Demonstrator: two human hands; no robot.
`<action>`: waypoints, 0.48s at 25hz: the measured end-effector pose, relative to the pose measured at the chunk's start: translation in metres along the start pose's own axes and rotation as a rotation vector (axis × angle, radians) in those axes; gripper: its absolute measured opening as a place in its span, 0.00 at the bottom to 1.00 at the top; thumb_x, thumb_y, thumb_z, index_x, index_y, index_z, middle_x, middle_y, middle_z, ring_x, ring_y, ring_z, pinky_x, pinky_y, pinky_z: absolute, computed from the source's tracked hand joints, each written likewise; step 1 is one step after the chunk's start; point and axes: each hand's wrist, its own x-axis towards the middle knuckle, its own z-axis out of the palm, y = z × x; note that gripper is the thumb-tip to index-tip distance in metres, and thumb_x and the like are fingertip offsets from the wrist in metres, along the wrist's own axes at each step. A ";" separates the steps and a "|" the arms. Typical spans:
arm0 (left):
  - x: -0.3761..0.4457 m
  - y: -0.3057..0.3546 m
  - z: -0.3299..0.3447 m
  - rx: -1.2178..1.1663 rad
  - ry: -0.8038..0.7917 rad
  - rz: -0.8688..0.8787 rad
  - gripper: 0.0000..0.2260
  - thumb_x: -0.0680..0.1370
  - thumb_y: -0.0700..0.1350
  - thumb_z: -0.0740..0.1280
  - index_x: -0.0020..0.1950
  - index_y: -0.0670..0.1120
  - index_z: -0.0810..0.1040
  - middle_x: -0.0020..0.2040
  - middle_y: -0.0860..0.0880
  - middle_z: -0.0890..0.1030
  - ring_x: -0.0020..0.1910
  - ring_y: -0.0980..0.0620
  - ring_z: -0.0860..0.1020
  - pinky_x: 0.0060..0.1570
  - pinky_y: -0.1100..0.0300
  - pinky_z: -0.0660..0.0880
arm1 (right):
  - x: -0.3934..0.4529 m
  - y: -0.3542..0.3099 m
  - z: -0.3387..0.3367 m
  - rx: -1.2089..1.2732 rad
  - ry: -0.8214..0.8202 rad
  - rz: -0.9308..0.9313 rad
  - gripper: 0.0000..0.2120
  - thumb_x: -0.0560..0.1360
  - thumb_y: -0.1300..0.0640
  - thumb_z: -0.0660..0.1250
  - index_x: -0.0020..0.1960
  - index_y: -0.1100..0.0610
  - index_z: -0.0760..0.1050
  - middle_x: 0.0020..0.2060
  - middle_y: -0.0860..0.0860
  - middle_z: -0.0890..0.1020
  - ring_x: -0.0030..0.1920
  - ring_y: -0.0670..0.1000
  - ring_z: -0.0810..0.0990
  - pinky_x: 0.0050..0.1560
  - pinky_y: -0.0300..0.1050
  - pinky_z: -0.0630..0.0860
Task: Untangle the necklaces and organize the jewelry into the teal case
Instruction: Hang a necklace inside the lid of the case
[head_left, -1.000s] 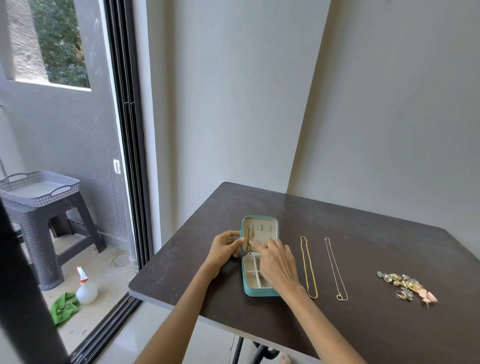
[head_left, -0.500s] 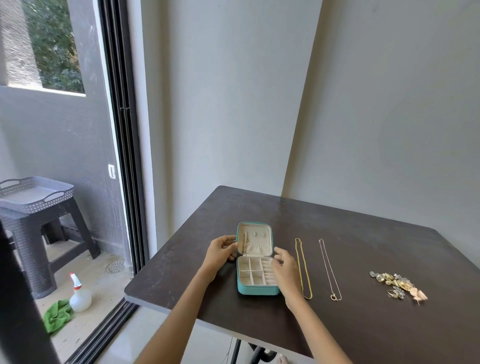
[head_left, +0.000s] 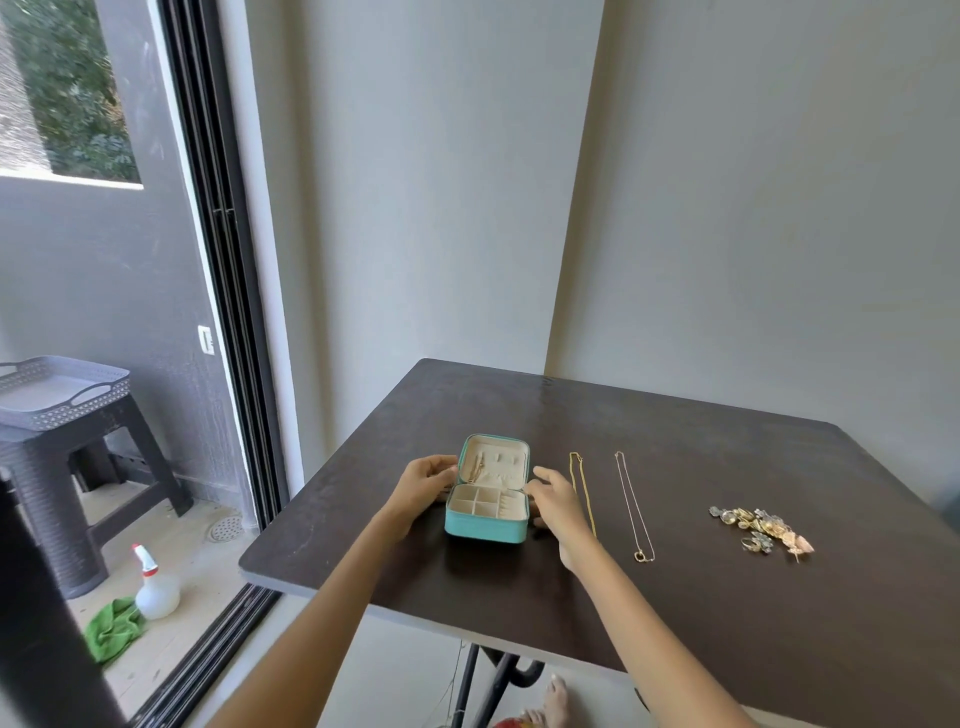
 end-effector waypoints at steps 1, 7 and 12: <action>0.001 0.005 -0.001 0.047 0.025 0.015 0.13 0.80 0.41 0.61 0.63 0.41 0.75 0.56 0.47 0.81 0.48 0.56 0.80 0.42 0.67 0.77 | 0.002 0.000 -0.003 -0.006 0.024 -0.016 0.20 0.77 0.57 0.60 0.68 0.56 0.69 0.61 0.52 0.76 0.59 0.53 0.75 0.57 0.49 0.72; 0.032 0.071 0.032 0.284 0.127 0.294 0.12 0.77 0.39 0.64 0.59 0.42 0.79 0.57 0.46 0.81 0.53 0.51 0.79 0.52 0.66 0.71 | 0.032 -0.010 -0.047 -0.230 0.254 -0.173 0.12 0.77 0.63 0.59 0.55 0.59 0.79 0.52 0.56 0.82 0.53 0.54 0.79 0.55 0.47 0.73; 0.081 0.091 0.115 0.640 -0.053 0.336 0.14 0.77 0.37 0.60 0.58 0.42 0.80 0.58 0.44 0.81 0.58 0.46 0.78 0.59 0.57 0.72 | 0.078 -0.007 -0.080 -0.581 0.269 -0.196 0.10 0.75 0.65 0.61 0.47 0.62 0.82 0.48 0.58 0.84 0.54 0.60 0.80 0.54 0.50 0.76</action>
